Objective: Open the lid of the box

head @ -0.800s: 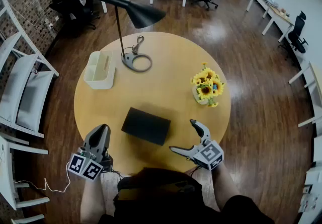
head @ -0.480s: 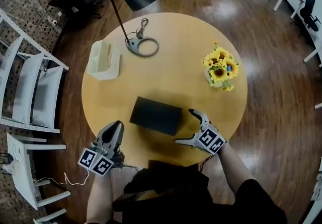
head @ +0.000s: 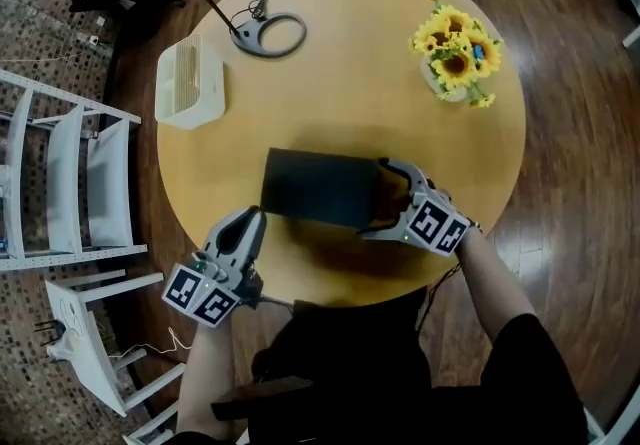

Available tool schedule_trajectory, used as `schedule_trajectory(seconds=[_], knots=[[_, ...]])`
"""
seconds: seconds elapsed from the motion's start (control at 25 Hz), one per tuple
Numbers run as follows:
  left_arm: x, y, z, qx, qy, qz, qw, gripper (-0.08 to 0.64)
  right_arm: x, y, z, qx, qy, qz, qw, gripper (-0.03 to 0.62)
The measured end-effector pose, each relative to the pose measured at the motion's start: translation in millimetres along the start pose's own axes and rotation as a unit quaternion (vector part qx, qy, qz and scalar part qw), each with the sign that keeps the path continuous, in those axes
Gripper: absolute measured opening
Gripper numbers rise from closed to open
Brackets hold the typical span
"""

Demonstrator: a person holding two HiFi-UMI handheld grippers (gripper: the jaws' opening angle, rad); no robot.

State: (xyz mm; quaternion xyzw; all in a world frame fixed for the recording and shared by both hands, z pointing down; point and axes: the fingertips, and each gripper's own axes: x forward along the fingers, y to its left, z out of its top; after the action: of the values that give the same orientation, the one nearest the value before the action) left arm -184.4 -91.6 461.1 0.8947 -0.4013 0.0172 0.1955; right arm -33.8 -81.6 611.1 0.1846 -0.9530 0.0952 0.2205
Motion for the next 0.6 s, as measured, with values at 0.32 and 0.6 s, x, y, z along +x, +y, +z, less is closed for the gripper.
schedule_trajectory(seconds=[0.32, 0.6], knots=[[51.8, -67.2, -31.8, 0.293, 0.172, -0.132, 0.9313, 0.238, 1.2, 3.2, 3.8, 0.014, -0.027, 0.012, 0.999, 0.611], [81.7, -119.6, -90.9, 0.478, 0.251, -0.274, 0.7954, 0.262, 2.8, 3.9, 2.9, 0.012, -0.025, 0.01, 1.0, 0.607]])
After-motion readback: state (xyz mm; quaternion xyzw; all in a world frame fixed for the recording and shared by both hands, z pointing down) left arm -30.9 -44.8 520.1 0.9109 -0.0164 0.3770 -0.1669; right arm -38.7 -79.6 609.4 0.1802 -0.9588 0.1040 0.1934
